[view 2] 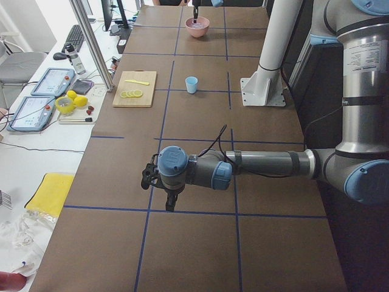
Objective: Put ice and strawberries in cup
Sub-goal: 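Grasp a third ice cube from the bowl with the right gripper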
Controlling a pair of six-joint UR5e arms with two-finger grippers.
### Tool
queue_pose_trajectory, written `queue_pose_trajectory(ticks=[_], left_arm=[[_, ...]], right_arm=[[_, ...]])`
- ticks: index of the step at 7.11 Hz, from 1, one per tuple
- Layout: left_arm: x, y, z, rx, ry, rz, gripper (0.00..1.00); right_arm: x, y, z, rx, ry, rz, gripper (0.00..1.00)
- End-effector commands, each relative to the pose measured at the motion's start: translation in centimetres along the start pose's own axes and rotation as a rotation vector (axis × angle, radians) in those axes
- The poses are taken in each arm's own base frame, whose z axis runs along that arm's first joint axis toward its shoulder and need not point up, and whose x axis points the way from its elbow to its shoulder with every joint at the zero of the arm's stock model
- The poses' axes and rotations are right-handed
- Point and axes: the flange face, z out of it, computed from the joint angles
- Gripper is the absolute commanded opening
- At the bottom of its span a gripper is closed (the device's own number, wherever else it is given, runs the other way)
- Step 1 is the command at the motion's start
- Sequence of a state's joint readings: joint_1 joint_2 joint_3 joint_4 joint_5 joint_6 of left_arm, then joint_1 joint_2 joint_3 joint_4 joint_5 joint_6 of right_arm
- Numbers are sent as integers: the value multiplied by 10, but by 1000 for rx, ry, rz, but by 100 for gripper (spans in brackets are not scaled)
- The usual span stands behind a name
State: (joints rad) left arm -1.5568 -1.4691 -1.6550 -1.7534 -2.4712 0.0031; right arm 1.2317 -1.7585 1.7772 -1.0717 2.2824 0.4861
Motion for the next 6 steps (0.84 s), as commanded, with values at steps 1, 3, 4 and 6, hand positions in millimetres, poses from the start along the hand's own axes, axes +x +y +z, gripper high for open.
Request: queue_pose_trajectory(ticks=[1,3,4,6], left_arm=[[0,1,0,0,0,-1,100],[-4,5,4,-9,0,-8,100],[-4,5,4,-9,0,-8,100],[-5,6,5,-11,0,-10,100]], right_arm=[[-37,-10,-39,76,-39,66,0],[-122,-37,-56,74,-165,287,0],[-179,-54,-54,57,-221,412,0],[-298,-71,-41,38,-306,532,0]])
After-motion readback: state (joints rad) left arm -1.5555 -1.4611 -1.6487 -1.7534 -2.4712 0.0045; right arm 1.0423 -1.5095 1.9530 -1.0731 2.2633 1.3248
